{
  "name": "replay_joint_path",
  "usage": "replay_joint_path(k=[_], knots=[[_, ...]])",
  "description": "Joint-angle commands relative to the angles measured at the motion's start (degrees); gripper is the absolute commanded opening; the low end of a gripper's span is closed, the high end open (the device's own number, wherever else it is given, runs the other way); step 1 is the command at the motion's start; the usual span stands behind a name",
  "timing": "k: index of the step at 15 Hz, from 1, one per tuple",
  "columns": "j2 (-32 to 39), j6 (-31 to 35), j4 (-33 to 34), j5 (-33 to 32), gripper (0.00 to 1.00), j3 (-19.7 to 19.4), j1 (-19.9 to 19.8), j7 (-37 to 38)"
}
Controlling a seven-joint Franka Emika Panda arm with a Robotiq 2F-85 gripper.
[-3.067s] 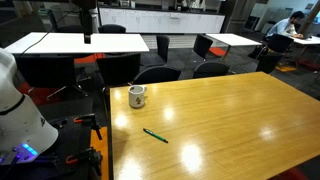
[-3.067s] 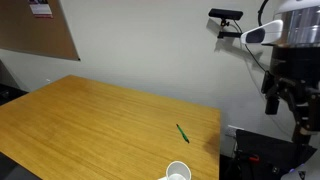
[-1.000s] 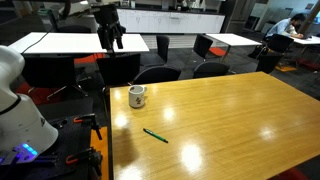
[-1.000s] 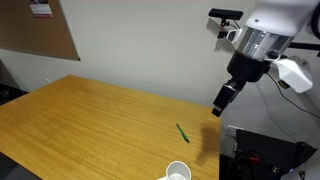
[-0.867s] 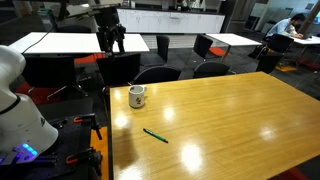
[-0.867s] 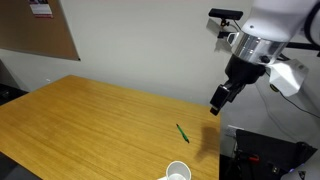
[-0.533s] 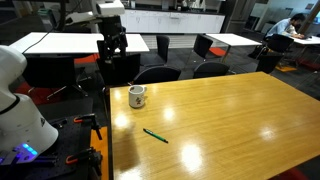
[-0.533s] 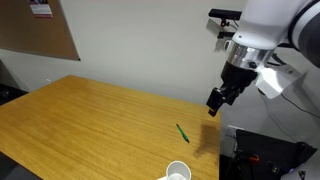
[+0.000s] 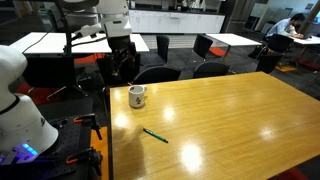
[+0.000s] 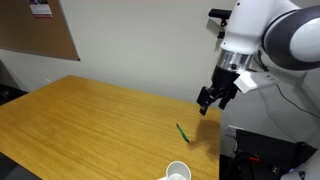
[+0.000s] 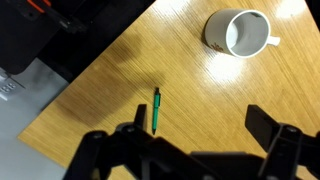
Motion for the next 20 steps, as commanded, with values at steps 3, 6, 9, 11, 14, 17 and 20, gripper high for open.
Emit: replay_joint_path(k=[3,6,9,11,14,17,20], knots=[[6.04,7.06,-1.22,-1.0,1.0,1.06,-1.45,6.07],[9.43,11.51,-1.81,-2.95,1.0,1.46,-1.83,8.97],[12.86,15.16,-1.89,-5.66,1.0,1.19,-1.99,11.6],[15.43,17.1,-1.64,-7.72,1.0,0.96,-2.4,13.69],[18.67,18.63,-1.15,-10.81,1.0,0.27,-3.04,16.42],[20.29,19.08,-1.02,-11.6,1.0,-1.2,-2.53,16.56],[19.8,18.21,-1.72,-10.63,1.0,-2.21,-1.52,15.28]])
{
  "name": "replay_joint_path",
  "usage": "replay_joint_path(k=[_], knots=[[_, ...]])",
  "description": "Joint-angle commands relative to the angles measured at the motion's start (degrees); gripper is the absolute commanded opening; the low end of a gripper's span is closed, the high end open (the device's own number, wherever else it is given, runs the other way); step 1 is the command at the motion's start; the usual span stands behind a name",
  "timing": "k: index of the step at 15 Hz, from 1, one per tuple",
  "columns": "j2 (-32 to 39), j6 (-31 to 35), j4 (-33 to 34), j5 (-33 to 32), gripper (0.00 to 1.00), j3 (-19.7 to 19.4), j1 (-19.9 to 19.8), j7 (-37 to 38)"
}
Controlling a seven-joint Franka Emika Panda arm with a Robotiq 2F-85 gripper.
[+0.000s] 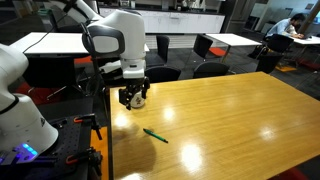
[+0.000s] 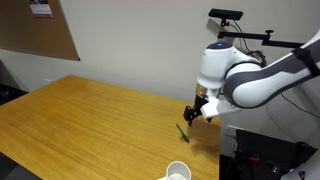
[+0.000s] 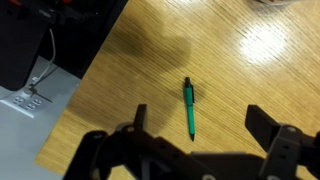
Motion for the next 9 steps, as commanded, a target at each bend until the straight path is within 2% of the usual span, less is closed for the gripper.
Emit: replay_joint_path(k=[1,9], knots=[[0.14,0.13,0.06,-0.28,1.0,-1.19,0.92,0.19],[1.17,0.32,0.44,-1.08,1.0,-1.23,0.49,1.19]])
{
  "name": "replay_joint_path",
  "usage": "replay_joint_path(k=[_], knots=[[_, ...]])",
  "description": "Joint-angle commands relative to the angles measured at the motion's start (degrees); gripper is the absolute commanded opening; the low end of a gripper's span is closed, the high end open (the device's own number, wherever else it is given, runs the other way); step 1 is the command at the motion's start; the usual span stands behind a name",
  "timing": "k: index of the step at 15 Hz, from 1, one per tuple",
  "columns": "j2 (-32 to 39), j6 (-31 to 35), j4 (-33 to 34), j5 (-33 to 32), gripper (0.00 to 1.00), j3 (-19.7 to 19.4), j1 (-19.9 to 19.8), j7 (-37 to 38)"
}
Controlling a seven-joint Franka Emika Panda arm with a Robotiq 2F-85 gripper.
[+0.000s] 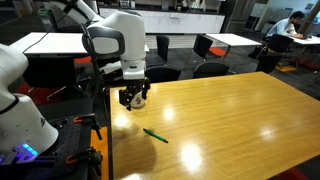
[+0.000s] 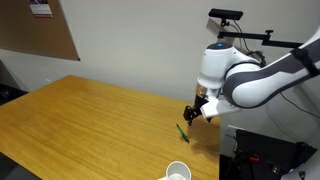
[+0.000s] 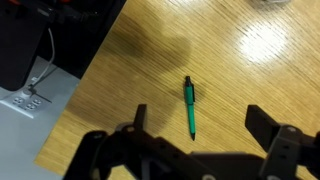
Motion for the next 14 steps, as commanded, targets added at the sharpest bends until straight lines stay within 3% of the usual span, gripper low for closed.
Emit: replay_joint_path(k=[1,8,14], knots=[[1.33,-0.04,0.6,-1.14,1.0,-0.65,0.26,1.54],[4.77,0.11,1.42,-1.68,1.0,-1.74,-0.02,2.69],[8.44,0.65,2.32,-6.65,1.0,-3.02,0.17,8.64]])
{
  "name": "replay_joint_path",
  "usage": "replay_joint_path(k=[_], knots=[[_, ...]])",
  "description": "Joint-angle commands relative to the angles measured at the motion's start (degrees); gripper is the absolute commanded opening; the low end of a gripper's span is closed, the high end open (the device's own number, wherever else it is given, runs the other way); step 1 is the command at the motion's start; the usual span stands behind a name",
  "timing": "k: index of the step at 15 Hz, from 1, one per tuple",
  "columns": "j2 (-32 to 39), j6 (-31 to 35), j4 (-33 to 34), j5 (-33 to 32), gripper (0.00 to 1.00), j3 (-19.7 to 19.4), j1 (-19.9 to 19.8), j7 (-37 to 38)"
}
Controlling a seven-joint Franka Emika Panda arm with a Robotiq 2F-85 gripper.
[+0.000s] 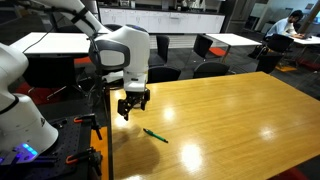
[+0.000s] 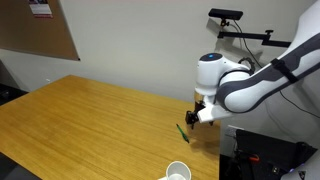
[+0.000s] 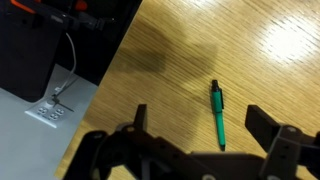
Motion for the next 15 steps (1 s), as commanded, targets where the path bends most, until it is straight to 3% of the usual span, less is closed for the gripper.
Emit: replay_joint_path(k=[1,9,15], knots=[[2.98,0.68,1.67,-2.87,1.0,-1.12,0.56,4.28],[9.43,2.13,3.69,-3.78,1.0,-3.73,1.7,5.68],[15.28,13.45,4.23,2.49,1.0,-5.77,2.86,2.25]])
